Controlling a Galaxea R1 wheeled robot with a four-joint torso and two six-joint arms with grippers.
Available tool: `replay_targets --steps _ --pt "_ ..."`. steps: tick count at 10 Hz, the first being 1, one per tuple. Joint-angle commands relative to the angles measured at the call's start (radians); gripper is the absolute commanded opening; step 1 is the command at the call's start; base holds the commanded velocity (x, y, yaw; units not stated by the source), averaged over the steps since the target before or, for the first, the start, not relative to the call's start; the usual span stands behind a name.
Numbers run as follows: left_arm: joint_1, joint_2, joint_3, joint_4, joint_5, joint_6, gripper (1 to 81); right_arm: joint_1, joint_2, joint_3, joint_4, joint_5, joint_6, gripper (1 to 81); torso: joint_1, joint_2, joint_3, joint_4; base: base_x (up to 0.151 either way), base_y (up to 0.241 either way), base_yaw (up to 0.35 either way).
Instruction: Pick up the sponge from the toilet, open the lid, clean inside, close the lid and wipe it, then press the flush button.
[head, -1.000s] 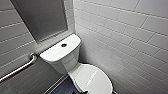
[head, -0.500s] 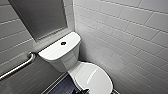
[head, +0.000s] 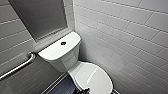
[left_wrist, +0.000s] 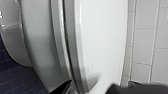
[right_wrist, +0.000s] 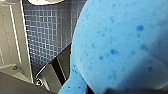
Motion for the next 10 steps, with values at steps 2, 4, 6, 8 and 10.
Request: replay_targets --steps 2,4,6,8,10 --pt "-0.110 0.023 0.002 0.019 0.034 -0.002 81.1 0.002 -0.044 0.032 -0.020 -0.055 0.001 1.0 0.000 0.000 0.000 0.000 0.000 0.000 0.000" --pt "-0.119 0.043 -0.033 0.019 0.037 -0.002 81.1 0.002 -0.042 0.037 -0.020 -0.055 0.000 1.0 0.000 0.000 0.000 0.000 0.000 0.000 0.000" --pt "-0.111 0.075 -0.085 0.021 0.040 -0.002 81.1 0.002 -0.042 0.039 -0.020 -0.049 0.001 1.0 0.000 0.000 0.000 0.000 0.000 0.000 0.000" --pt "-0.087 0.110 -0.136 0.015 0.043 -0.003 81.1 0.007 -0.039 0.039 -0.020 -0.049 0.001 1.0 0.000 0.000 0.000 0.000 0.000 0.000 0.000" --pt "-0.080 0.156 -0.189 0.011 0.098 -0.037 81.1 0.013 -0.039 0.039 -0.020 -0.042 0.001 1.0 0.000 0.000 0.000 0.000 0.000 0.000 0.000"
